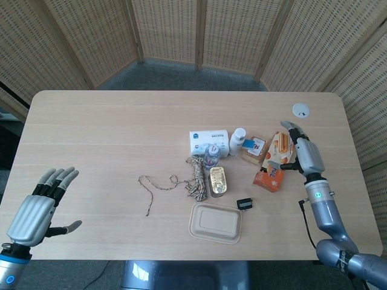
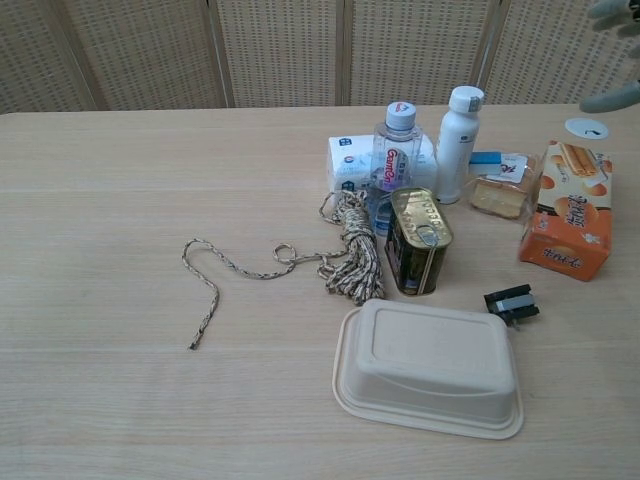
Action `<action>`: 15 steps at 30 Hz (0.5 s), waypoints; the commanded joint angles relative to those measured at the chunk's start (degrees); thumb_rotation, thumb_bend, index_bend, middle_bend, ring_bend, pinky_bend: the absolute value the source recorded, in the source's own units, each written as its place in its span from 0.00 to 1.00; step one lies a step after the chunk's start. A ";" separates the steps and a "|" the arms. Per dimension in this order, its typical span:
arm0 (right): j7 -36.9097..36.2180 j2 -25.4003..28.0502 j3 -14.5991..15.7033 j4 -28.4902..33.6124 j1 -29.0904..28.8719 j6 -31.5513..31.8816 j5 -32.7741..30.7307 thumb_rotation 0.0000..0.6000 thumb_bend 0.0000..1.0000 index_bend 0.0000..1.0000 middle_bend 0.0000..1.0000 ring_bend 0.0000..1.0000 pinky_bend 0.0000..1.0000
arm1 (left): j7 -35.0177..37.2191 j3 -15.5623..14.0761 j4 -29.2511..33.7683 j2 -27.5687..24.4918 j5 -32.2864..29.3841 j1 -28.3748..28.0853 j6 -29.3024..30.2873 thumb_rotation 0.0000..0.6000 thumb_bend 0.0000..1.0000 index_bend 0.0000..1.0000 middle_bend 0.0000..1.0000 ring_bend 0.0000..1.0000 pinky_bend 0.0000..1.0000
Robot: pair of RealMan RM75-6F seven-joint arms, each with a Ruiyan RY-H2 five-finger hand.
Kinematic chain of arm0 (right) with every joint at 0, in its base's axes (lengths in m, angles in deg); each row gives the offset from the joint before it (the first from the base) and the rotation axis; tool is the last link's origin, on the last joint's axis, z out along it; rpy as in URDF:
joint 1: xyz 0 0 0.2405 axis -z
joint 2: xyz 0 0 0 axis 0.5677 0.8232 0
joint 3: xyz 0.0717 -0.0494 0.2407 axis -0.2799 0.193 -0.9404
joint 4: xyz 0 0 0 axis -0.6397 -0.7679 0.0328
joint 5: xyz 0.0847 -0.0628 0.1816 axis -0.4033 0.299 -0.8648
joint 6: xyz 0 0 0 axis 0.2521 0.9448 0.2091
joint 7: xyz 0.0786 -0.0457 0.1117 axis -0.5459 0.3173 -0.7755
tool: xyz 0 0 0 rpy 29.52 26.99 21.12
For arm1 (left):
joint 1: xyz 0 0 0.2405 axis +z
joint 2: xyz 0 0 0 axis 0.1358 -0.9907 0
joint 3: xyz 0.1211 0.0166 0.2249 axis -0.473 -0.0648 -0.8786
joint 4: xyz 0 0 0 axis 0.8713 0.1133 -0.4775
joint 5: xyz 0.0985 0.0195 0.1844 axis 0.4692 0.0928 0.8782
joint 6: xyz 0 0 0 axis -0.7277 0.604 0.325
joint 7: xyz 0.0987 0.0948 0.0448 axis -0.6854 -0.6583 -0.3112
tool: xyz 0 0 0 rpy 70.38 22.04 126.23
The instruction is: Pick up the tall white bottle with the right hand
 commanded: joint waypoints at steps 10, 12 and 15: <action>-0.79 -7.00 -1.25 -10.43 -7.36 -8.84 -3.81 1.00 0.06 0.00 0.00 0.00 0.00 | -0.84 0.58 0.19 0.29 -1.79 -0.53 -0.89 1.00 0.15 0.00 0.00 0.00 0.00; -1.08 -8.02 -1.34 -12.07 -8.49 -10.32 -4.15 1.00 0.06 0.00 0.00 0.00 0.00 | -1.04 0.66 0.27 0.30 -2.03 -0.61 -1.00 1.00 0.15 0.00 0.00 0.00 0.00; -1.93 -9.29 -1.54 -14.13 -9.81 -12.07 -4.41 1.00 0.06 0.00 0.00 0.00 0.00 | -1.31 0.75 0.40 0.27 -2.30 -0.65 -1.02 1.00 0.15 0.00 0.00 0.00 0.00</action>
